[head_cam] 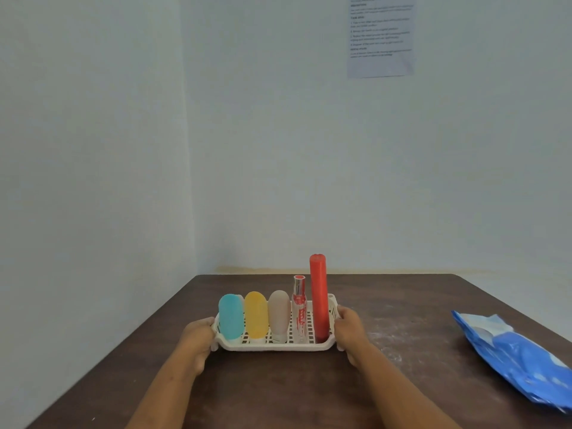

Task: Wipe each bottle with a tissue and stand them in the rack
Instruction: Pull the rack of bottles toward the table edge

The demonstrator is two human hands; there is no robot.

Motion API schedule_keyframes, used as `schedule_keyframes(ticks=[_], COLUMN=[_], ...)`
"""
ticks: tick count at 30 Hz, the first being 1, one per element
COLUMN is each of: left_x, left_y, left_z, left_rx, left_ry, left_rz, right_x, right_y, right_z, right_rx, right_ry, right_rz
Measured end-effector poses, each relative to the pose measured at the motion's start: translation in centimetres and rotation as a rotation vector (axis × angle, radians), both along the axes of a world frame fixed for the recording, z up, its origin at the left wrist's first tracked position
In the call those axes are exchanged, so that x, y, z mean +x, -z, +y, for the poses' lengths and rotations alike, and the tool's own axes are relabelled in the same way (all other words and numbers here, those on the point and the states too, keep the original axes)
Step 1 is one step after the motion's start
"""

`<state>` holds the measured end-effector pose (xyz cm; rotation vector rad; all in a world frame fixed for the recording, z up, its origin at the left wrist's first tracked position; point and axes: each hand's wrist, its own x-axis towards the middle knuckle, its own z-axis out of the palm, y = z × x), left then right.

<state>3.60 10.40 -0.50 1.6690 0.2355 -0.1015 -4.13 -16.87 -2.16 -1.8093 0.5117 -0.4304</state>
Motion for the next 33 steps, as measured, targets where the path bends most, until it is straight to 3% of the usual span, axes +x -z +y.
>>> schedule_keyframes(ticks=[33], left_x=[1.0], left_y=[-0.3], left_z=[-12.7], left_rx=[-0.062], left_ry=[0.186], left_rz=[-0.043], right_x=[0.6], right_y=[0.2], right_z=[-12.7], right_rx=[-0.043], right_ry=[0.171], right_rz=[0.004])
